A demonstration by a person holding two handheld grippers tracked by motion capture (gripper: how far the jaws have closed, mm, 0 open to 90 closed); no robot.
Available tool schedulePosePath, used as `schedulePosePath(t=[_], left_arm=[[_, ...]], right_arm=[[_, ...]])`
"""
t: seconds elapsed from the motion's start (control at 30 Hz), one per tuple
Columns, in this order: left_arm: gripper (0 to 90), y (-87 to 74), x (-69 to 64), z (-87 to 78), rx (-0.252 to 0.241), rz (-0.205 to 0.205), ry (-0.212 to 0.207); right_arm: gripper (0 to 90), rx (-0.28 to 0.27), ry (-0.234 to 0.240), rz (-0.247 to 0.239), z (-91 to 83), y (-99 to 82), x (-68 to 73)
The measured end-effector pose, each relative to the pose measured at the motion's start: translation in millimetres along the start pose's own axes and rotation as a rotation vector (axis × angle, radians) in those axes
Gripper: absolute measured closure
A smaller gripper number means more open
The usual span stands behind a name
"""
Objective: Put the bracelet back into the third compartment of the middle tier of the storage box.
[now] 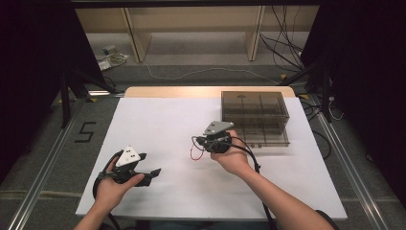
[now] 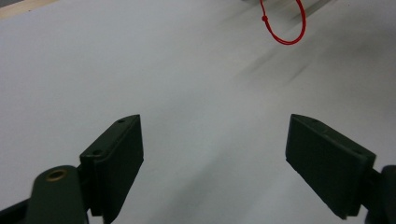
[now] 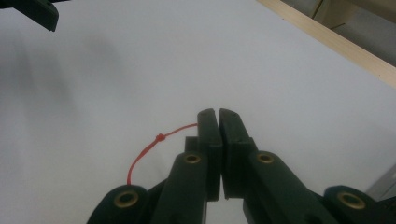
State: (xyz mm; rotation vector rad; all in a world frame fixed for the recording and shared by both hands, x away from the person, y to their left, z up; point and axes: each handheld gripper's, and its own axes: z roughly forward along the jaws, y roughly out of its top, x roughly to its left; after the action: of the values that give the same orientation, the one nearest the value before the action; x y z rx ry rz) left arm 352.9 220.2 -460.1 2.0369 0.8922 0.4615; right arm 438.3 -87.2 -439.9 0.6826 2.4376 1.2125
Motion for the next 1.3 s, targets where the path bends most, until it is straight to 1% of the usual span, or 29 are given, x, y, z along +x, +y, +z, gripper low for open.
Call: schedulePosePath(t=[0.23,0.33,0.53,1.3], left_arm=[[19.2,0.1,-0.3,0.0,0.0,0.0,0.001],[19.2,0.0,-0.2,0.0,0.0,0.001,0.0],[19.2,0.1,-0.3,0.0,0.0,0.0,0.0],[19.2,0.1,-0.3,-0.1,-0.001,-0.001,0.0]], right_arm=[[88.9,0.001,-0.003,0.005,-3.8,-0.3,-0.7],[88.8,0.003,-0.015,0.01,-5.1,-0.7,-1.6],[88.8,-0.003,-0.024,0.013,-8.3,-1.5,-4.2],[88.8,-0.018,-0.042,0.026,-18.9,-3.6,-10.5]])
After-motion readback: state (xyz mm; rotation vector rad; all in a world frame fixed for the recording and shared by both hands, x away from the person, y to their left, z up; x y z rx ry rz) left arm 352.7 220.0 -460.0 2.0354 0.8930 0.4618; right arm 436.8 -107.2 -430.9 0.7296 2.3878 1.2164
